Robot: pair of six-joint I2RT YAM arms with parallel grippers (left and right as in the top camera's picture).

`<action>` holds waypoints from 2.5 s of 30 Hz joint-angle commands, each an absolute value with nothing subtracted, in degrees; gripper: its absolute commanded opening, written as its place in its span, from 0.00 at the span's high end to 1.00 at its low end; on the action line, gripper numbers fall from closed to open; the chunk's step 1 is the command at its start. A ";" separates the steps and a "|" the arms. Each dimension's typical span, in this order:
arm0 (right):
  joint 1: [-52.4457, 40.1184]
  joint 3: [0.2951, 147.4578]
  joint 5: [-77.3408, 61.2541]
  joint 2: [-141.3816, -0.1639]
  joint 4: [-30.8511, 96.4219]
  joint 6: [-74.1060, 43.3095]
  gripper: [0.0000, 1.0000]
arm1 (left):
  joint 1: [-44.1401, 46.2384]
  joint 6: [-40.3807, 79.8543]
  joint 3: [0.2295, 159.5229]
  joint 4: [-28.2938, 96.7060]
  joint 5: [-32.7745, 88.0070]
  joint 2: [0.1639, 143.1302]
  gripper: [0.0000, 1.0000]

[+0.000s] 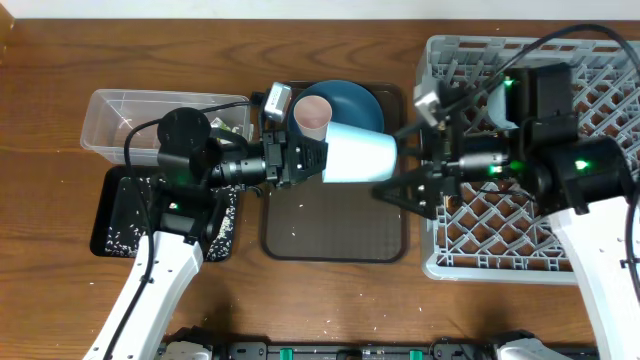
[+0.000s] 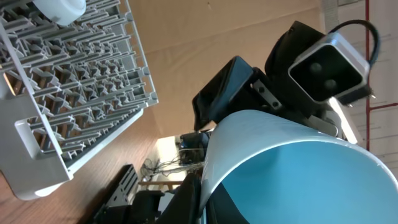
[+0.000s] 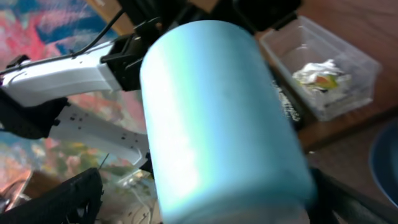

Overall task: Sort waste into correct bins and load items into the dishwasher rack
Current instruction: 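Hold the cup out with the left gripper toward the right gripper, then grasp the light-blue cup with the right gripper beside the left gripper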

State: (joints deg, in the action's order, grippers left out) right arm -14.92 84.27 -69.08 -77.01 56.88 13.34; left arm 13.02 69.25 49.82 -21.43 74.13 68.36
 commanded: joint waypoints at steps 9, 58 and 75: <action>-18.02 84.64 -70.54 -78.65 50.06 9.23 0.17 | 13.74 69.56 50.87 -22.00 74.48 67.83 0.94; -17.15 84.64 -69.67 -78.65 53.23 9.50 0.28 | 13.74 67.09 50.85 -23.46 74.56 67.83 0.94; -15.77 84.64 -69.69 -78.65 50.37 9.41 0.51 | 13.74 66.48 50.85 -23.46 75.22 67.83 0.92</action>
State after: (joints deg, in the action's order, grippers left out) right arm -16.95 84.25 -68.64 -78.72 51.33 9.04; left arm 13.67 67.55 49.84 -23.51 73.69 68.36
